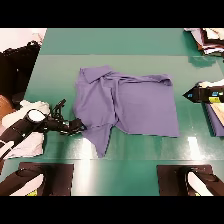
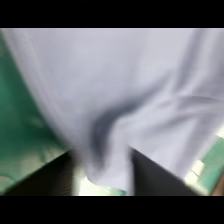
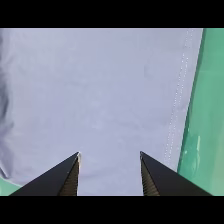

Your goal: Fold the shirts.

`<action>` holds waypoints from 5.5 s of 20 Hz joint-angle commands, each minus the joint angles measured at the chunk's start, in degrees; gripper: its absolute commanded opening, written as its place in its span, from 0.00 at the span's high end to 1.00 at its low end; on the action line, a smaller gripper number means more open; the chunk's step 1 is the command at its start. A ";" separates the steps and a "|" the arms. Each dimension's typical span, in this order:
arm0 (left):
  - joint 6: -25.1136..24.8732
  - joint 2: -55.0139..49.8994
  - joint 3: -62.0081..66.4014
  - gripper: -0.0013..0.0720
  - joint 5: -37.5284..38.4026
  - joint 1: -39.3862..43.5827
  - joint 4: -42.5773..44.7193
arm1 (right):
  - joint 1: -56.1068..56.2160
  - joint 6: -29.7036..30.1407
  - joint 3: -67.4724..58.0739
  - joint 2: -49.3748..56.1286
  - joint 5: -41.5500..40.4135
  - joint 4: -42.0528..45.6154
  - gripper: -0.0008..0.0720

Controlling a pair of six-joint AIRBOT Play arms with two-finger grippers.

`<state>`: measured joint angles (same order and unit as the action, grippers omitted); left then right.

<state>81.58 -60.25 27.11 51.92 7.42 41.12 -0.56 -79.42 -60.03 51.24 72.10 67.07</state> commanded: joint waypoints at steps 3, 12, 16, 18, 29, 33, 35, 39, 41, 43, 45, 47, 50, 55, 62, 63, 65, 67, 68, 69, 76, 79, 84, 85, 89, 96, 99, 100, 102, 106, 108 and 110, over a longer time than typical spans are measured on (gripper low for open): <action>-2.67 0.09 1.66 0.95 -1.42 0.09 -0.42 | -0.35 -2.58 0.09 -0.44 0.79 0.46 0.40; -3.89 0.07 16.90 0.95 5.57 0.09 9.46 | -22.25 0.63 20.94 -0.07 9.62 0.15 0.40; -4.02 0.07 16.87 0.95 5.46 0.09 9.51 | -29.33 4.85 30.45 4.85 6.99 -5.75 0.40; -4.02 0.07 16.87 0.95 5.49 0.09 9.51 | -28.41 5.03 32.24 7.67 4.24 -6.10 0.40; -4.00 0.07 16.87 0.95 5.68 0.09 9.51 | -16.11 3.85 32.39 11.47 -5.38 -6.10 0.61; -3.98 0.22 16.90 0.95 6.58 0.09 9.51 | -13.86 3.93 31.61 11.45 -6.45 -6.01 0.97; -3.85 1.95 17.97 0.95 8.09 0.09 10.16 | -11.85 3.93 28.33 9.94 -5.14 -6.01 0.97; -1.92 8.92 30.67 0.95 12.48 0.04 16.39 | -7.65 3.89 13.90 1.53 -4.70 -6.03 0.97; -1.68 11.56 41.66 0.95 13.70 0.04 20.04 | -6.95 3.89 3.50 -2.14 -5.22 -5.99 0.97; 0.15 12.44 53.94 0.95 14.23 0.04 22.34 | -7.02 3.89 -7.61 -4.09 -5.11 -5.88 0.97; 0.63 12.44 67.54 0.95 14.08 0.04 22.73 | -7.69 3.89 -19.69 -5.53 -5.03 -5.84 0.97; 0.74 12.44 79.91 0.95 13.53 0.04 22.88 | -9.16 3.91 -29.94 -6.51 -4.76 -5.86 0.97; 2.05 12.46 95.32 0.95 12.26 0.04 22.86 | -13.92 3.93 -43.32 -7.91 -1.36 -5.40 0.97; 8.59 12.52 105.83 0.95 12.37 0.04 18.56 | -24.44 4.13 -56.81 -7.10 4.87 -3.23 0.97; 8.72 11.08 79.36 0.95 17.70 0.04 27.52 | -18.08 3.85 -51.98 6.71 18.88 -3.85 0.97; 8.81 9.55 73.42 0.95 17.77 0.04 27.71 | -16.00 3.85 -48.24 9.60 20.52 -3.45 0.97; 9.01 4.55 63.36 0.95 17.70 0.04 27.63 | -11.98 3.78 -41.51 15.54 22.95 0.02 0.97; 8.37 -1.81 55.54 0.95 16.31 0.04 27.45 | -9.07 2.86 -36.00 21.53 22.95 3.21 0.97; 7.96 -5.38 53.16 0.95 14.56 0.04 27.45 | -8.15 2.56 -34.12 24.44 21.94 3.56 0.97; 6.95 -9.73 52.15 0.95 12.44 0.04 27.47 | -7.37 2.32 -32.65 27.71 20.11 3.50 0.97; 6.36 -31.71 61.57 0.95 -6.49 0.02 27.52 | -5.62 2.25 -43.85 46.95 6.84 1.05 0.97; 2.10 -34.73 68.17 0.95 -6.78 -0.33 27.47 | -5.62 2.36 -50.18 49.81 6.34 0.37 0.97; -4.68 -34.45 71.76 0.95 6.47 -4.72 27.43 | -5.55 2.99 -50.86 49.13 11.87 0.57 0.97; -5.14 -34.45 71.17 0.95 10.67 -5.68 27.41 | -5.20 3.02 -50.58 49.11 13.86 0.85 0.97; -8.61 -34.45 65.57 0.95 19.26 -6.62 27.39 | -2.78 3.02 -38.38 43.78 10.36 5.16 0.97; -6.12 -34.45 55.60 0.94 16.22 -6.54 27.08 | -0.63 2.97 -17.99 36.52 -3.06 4.37 0.93; -3.52 -33.86 55.95 0.33 20.15 -6.91 28.28 | -1.64 0.76 -17.42 34.51 -1.22 4.44 0.30; -3.37 -32.92 55.78 0.33 22.32 -7.10 28.22 | -2.45 0.39 -17.40 33.18 0.09 4.46 0.31; -3.41 -28.37 52.30 0.34 23.54 -7.13 28.59 | -4.70 0.59 -17.27 29.64 4.50 4.50 0.54; -0.17 -14.82 34.77 0.33 22.64 -7.10 28.52 | -8.13 2.93 -17.27 23.15 14.40 4.44 0.54; 2.03 -7.34 23.93 0.33 22.45 -7.10 28.48 | -8.72 2.93 -17.09 20.55 16.04 4.28 0.54; 4.00 0.07 13.88 0.33 22.64 -7.10 27.63 | -8.83 2.99 -15.02 17.79 15.45 0.94 0.54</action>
<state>82.46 -69.54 53.67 74.39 0.34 69.52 -8.54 -76.88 -76.53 72.75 85.12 70.76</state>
